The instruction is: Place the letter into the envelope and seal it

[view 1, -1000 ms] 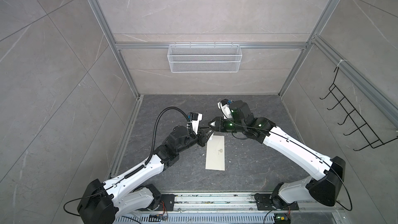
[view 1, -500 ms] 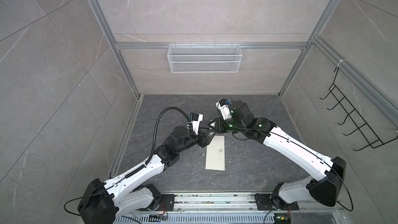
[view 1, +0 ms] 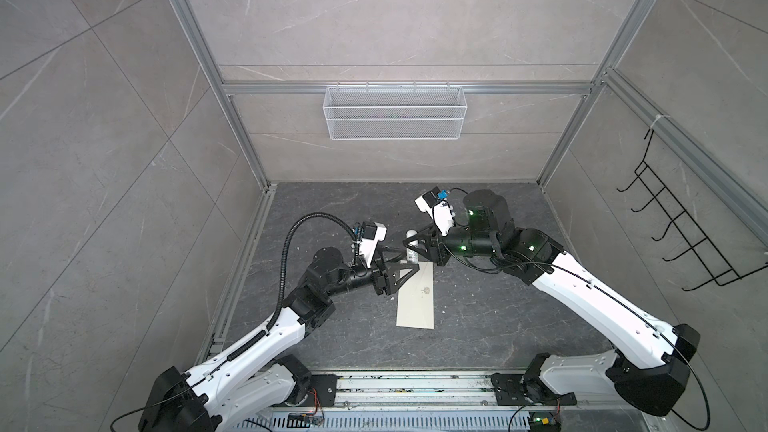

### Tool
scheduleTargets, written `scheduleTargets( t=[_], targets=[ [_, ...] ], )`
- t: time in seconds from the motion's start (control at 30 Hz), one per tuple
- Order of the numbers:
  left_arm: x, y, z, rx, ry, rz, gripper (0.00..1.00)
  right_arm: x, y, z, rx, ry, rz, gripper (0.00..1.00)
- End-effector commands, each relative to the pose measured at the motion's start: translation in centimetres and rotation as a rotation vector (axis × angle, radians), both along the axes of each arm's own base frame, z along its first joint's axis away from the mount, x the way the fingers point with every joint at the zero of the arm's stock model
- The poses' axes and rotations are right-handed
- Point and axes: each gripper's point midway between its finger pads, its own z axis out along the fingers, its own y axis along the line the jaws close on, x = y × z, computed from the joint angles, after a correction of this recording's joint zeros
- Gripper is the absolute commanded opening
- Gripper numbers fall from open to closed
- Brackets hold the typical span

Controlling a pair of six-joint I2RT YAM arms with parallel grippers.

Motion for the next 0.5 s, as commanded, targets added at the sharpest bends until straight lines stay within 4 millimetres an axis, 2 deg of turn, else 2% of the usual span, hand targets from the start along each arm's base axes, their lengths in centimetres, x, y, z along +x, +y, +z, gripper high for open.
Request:
scheduleTargets(
  t=[0.0,0.47],
  targets=[
    [-1.6,0.0,2.9,-0.062,-0.095,-0.086,0.74,-1.9,0.8,1.0,0.022,-0.003,0.121,0.0],
    [-1.4,0.0,2.9,-0.054,-0.057,-0.122,0.53,-3.0,0.8,0.2,-0.024,0.027,0.19,0.0]
  ],
)
